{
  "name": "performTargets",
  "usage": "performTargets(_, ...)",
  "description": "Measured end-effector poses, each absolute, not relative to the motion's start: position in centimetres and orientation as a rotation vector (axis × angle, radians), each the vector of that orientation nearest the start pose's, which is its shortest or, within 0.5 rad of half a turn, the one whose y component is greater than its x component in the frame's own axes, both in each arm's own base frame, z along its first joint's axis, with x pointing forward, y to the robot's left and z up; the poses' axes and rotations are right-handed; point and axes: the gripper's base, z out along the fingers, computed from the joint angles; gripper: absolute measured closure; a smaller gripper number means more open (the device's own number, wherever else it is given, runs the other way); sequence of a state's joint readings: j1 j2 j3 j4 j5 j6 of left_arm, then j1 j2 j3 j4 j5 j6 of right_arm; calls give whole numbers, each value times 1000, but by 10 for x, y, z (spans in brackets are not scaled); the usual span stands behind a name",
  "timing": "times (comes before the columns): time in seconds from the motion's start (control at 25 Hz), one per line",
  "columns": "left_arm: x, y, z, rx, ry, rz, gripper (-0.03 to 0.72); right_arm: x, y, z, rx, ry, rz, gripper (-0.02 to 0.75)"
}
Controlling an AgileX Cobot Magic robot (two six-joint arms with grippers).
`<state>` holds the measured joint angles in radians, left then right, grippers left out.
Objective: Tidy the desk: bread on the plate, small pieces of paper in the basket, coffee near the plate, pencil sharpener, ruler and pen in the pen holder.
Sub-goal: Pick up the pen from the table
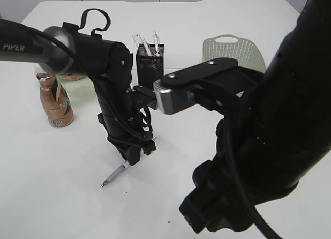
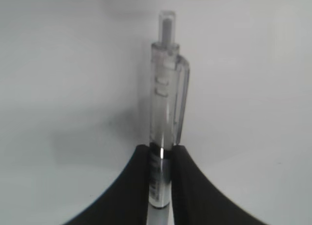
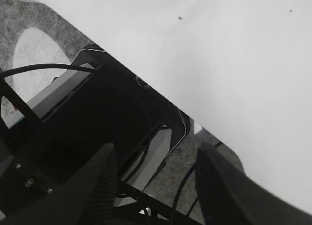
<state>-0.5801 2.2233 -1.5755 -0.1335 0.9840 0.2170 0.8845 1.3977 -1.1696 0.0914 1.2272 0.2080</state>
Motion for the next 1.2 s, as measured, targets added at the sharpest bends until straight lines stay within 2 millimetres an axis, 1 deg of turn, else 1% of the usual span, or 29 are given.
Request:
performTargets(0.24,354,-243,123,1100,2911,-184,615,161,209,315,-952,2800,307,353)
performTargets(0.32,354,-243,127,1097,2900,-187,615,162,210,316,-950,2794,312,353)
performTargets(0.6,357,-243,160,1010,2779,-225,615,162,210,317,-949,2792,314,354)
performTargets(0.72,352,-233,171,941,2714,-245,615,162,210,317,-949,2790,311,354)
performTargets(0.84,344,-218,179,861,2622,-253,615,162,210,317,-951,2787,313,354)
performTargets(1.04,332,-195,202,718,2380,-263,615,164,211,317,-946,2769,319,354)
performTargets(1.16,325,-188,216,657,2239,-272,615,165,212,318,-941,2757,325,354)
performTargets(1.2,324,-187,217,640,2198,-272,615,165,212,318,-940,2752,324,354)
